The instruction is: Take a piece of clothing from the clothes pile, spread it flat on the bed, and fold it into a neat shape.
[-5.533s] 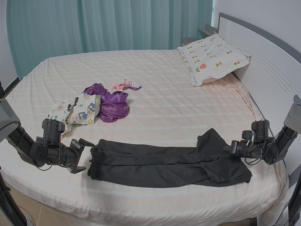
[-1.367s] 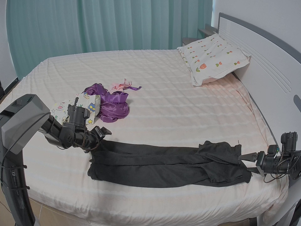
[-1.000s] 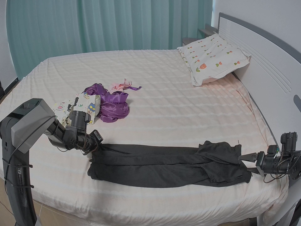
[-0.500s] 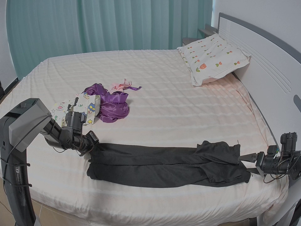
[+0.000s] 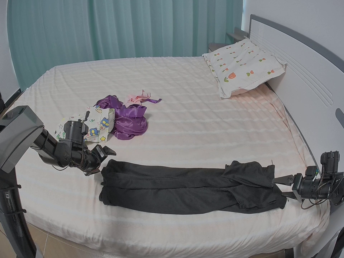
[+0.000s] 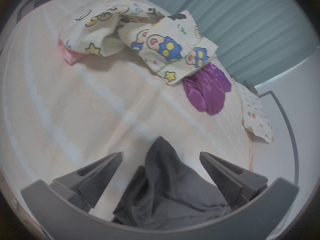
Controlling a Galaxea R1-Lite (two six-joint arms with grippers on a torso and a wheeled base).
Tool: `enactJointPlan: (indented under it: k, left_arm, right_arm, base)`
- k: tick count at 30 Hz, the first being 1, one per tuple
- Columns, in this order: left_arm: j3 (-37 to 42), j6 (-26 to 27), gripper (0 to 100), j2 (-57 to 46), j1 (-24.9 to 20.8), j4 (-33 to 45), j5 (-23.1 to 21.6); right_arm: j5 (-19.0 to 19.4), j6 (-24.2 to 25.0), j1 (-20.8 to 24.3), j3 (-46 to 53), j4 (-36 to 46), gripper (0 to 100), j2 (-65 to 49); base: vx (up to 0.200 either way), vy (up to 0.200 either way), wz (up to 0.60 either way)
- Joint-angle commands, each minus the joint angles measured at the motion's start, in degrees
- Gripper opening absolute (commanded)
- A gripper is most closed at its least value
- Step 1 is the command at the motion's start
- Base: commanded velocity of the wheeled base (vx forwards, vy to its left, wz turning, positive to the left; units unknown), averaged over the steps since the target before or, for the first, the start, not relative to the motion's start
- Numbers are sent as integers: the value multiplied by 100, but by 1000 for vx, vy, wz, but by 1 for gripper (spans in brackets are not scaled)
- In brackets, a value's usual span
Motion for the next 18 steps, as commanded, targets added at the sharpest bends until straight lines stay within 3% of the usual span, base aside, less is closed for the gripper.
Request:
enactJointPlan:
  k: [1, 5, 11, 18]
  left_arm:
    - [426, 431, 100, -424, 5, -26, -432]
    - [611, 1028, 100, -380, -12, -17, -520]
    - [620, 1230, 100, -301, -100, -26, -528]
    - [637, 1890, 100, -37, -153, 1, -520]
  right_arm:
    - [9, 1, 5, 21, -10, 100, -6]
    - [18, 1, 5, 30, -10, 100, -15]
    - [88, 1, -4, 30, -18, 100, -24]
    - [88, 1, 5, 30, -18, 100, -32]
  base:
    - [0, 0, 0]
    - [0, 0, 0]
    - [0, 0, 0]
    - [0, 0, 0]
